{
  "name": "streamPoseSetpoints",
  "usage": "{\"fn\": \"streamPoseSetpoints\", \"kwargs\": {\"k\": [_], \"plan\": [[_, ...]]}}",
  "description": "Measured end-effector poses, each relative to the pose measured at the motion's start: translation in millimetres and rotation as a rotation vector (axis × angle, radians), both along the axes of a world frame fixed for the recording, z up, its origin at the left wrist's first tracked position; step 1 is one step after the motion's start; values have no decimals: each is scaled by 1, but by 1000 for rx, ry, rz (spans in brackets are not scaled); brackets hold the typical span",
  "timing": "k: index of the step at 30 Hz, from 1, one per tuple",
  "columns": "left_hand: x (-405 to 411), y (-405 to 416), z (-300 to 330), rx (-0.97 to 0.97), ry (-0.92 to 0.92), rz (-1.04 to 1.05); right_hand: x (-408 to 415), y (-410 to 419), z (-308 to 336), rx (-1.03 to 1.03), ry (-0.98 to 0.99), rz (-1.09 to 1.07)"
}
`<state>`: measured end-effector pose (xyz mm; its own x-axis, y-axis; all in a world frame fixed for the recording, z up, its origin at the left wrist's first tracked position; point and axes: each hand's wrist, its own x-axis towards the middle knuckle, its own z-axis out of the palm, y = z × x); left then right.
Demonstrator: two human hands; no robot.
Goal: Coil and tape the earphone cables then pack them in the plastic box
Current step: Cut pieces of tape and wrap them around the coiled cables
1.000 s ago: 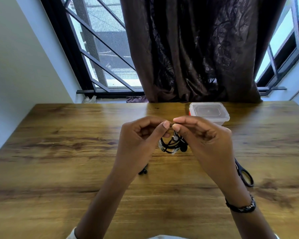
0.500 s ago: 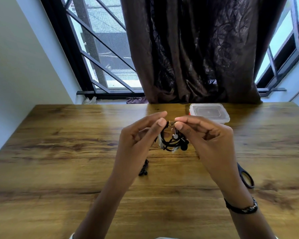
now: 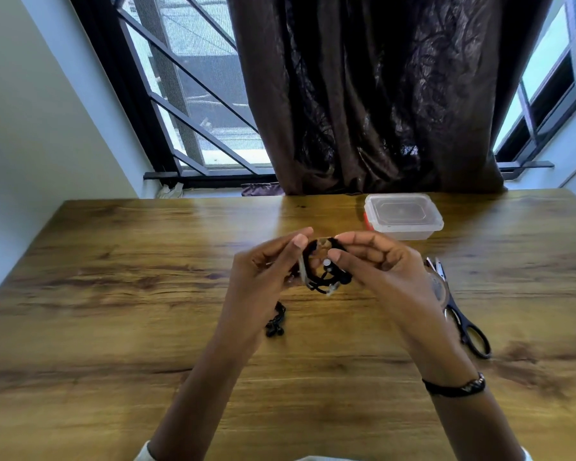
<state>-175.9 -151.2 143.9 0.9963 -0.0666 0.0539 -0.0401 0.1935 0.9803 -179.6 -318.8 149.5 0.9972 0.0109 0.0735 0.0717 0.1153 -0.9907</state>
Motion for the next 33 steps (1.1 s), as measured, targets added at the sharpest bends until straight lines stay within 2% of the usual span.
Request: {"fn": "streamPoseSetpoints", "kwargs": {"k": [3,6,12,19,27,31,33], "plan": [[3,5,-18,-65,163,-53,7,-1,-20,61,146,-45],[-3,2,-48,-71,242,-51,10,-2,-55,25,307,-62],[-7,-9,-127,305,385,143,10,2,-133,-24,535,-125],[20,-15,-153,605,293,167,36,3,-169,-174,481,-162],[36,-19,-152,735,188,138,55,-1,-181,-636,251,-207],[33,-3,-146,822,22,301,53,-2,-183,-741,170,-209],[33,14,-148,906,13,305,54,-3,-182,-757,169,-191]]}}
